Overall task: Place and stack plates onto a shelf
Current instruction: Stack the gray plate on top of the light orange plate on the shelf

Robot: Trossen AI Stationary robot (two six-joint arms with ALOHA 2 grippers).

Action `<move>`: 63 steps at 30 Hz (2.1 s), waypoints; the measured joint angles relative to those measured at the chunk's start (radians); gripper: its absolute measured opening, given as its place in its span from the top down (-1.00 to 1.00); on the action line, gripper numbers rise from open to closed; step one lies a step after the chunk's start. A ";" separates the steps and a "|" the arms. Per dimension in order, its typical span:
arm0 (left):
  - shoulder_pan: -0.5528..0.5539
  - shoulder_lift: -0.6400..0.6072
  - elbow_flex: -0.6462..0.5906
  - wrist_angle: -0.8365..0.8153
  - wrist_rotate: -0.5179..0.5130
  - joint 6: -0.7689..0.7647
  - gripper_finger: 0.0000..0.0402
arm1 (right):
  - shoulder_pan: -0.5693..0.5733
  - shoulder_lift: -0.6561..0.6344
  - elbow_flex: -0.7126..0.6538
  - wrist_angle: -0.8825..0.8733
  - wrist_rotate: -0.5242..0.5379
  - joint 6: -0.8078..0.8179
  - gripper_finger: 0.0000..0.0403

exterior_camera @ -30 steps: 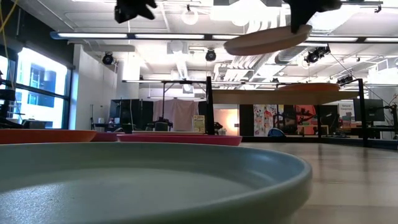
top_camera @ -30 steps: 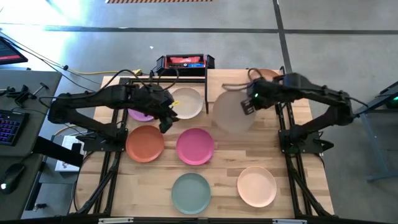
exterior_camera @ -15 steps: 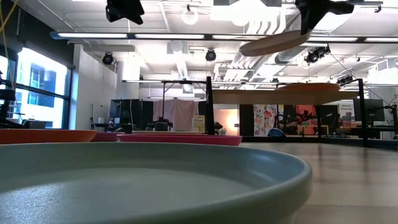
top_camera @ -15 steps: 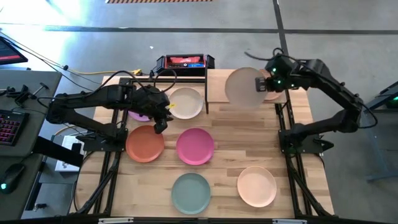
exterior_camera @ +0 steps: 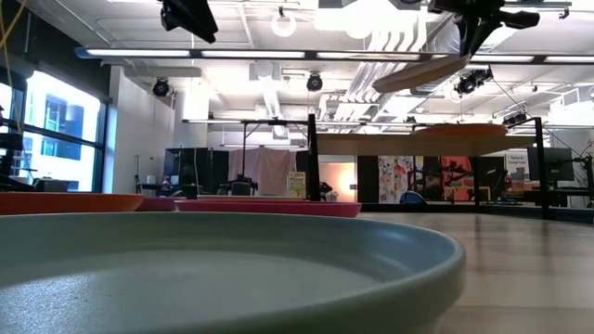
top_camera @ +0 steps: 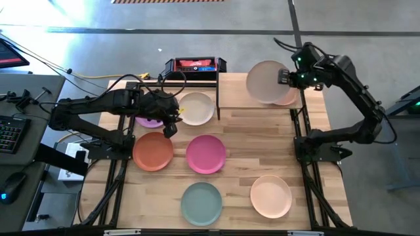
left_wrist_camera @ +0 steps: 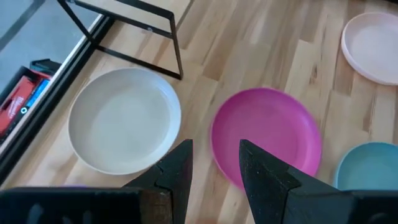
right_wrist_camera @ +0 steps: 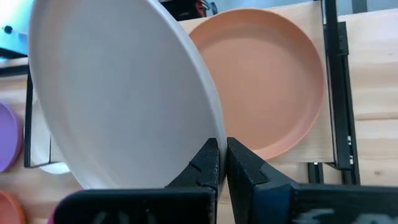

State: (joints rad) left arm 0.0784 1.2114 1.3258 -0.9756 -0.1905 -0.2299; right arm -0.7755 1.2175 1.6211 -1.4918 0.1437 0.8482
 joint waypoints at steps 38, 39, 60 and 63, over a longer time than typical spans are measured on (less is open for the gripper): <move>0.047 0.000 0.000 -0.002 -0.030 0.082 0.42 | -0.160 -0.432 -0.656 0.374 -0.043 0.467 1.00; 0.047 0.000 0.000 -0.004 -0.030 0.088 0.42 | -0.161 -0.431 -0.663 0.374 -0.043 0.478 1.00; 0.088 0.000 0.000 -0.006 -0.029 0.137 0.42 | -0.160 -0.365 -0.673 0.374 0.008 0.525 1.00; 0.094 0.001 0.000 -0.006 -0.029 0.137 0.42 | -0.160 -0.358 -0.673 0.375 0.006 0.525 1.00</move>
State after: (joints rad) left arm 0.1727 1.2119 1.3258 -0.9821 -0.2199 -0.0925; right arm -0.9356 0.8593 0.9478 -1.1170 0.1499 1.3727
